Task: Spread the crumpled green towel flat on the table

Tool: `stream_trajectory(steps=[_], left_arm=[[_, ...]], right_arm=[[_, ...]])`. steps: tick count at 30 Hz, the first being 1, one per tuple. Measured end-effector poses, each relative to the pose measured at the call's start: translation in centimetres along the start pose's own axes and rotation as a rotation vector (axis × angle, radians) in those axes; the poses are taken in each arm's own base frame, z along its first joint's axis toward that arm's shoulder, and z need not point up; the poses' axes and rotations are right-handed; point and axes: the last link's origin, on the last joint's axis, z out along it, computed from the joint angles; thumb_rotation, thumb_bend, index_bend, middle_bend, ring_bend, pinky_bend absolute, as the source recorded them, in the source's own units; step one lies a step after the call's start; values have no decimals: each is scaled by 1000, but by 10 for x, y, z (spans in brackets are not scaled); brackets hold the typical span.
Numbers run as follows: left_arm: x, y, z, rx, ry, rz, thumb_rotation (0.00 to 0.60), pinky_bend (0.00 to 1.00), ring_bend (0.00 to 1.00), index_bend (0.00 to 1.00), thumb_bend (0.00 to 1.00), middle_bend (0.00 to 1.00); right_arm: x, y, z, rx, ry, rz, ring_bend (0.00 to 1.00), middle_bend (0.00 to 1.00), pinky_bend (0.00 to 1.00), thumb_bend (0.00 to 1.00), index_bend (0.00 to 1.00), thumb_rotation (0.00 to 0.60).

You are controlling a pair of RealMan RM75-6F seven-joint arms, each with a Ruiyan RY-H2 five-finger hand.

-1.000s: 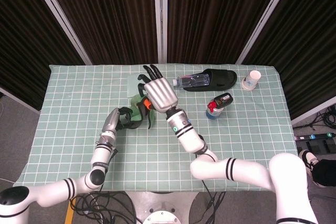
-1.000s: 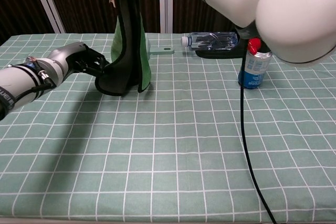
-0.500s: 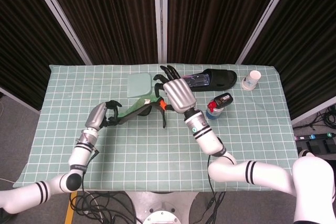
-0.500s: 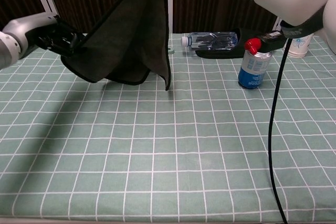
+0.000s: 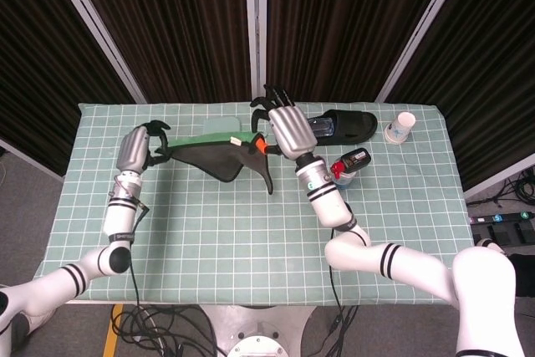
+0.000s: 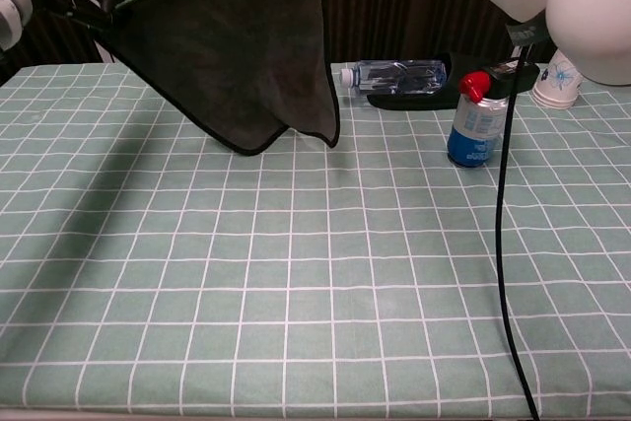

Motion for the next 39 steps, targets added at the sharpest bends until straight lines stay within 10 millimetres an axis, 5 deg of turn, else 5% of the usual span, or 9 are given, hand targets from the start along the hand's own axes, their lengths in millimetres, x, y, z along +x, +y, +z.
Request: stream_trajectory(steps=[5,9,23,39], left_arm=[[19,7,19,-32,148,-37,600,240,300,798,465,443],[26,10,16,-89,202,-49,600,240,300,797,465,443],[7,-14,-54,-175,30,17,600,240,300,797,465,443],[-5,-10,-101,-244,-150,131,600,239,300,798,465,443]], right_arm=[[6,-1,11,26,39,65,53,283,0,394,781,600],[8,2,12,55,49,94,55,291,0,392,783,600],[-14,47,-27,93,-139,85,51,298,0,394,788,600],[-27,58,-70,88,-327,112,50,297,0,394,788,600]])
